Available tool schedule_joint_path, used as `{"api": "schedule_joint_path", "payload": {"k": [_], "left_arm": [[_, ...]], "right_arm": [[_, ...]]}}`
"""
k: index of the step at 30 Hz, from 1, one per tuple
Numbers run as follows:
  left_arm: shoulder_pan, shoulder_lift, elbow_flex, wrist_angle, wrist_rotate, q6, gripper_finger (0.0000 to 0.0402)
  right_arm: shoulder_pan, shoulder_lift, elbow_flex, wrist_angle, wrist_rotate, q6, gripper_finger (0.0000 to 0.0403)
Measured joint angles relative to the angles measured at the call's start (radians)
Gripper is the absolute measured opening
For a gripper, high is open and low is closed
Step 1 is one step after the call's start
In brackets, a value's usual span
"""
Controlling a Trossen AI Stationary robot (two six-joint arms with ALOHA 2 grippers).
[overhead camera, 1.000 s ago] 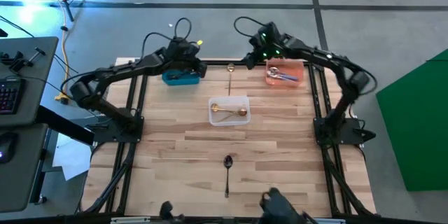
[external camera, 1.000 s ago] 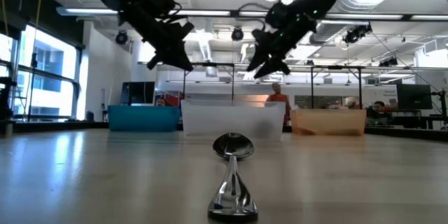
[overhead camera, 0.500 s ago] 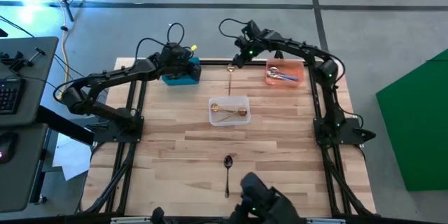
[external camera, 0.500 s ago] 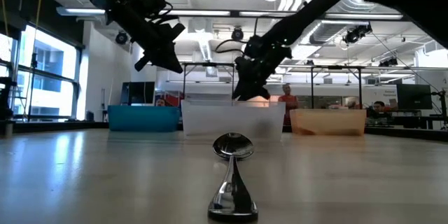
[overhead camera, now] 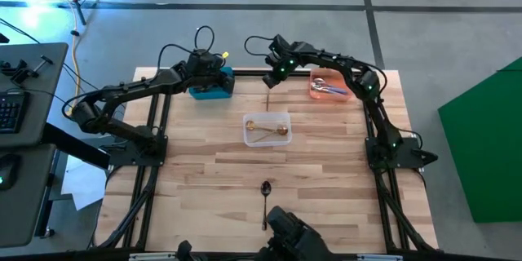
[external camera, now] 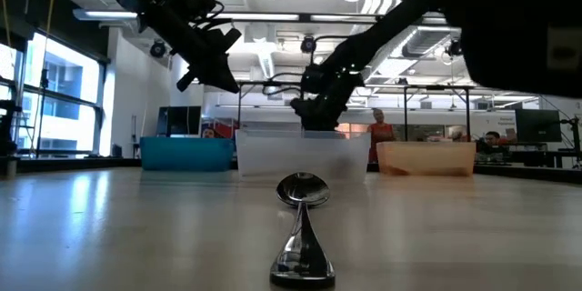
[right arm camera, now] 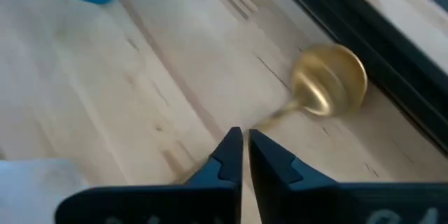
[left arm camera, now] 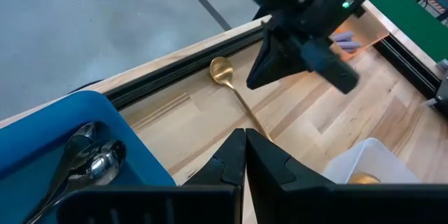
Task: Sort silverware by color (type)
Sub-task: Put the golden spoon into the white bin
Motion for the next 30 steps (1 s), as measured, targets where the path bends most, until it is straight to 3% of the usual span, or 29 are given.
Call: {"api": "schedule_joint_path", "payload": {"k": [16,30], "left_arm": [[0.003,0.000,0.000,-0.010,-0.007,0.010,0.0003],[0.003,0.000,0.000,-0.015,-0.013,0.035,0.0003]], "right_arm": [[0.082,0.221,0.368,-0.327,0.173,-0.088,0.0002],[0.051,0.231,0.383,-0.461,0.195,-0.121,0.0002]]}}
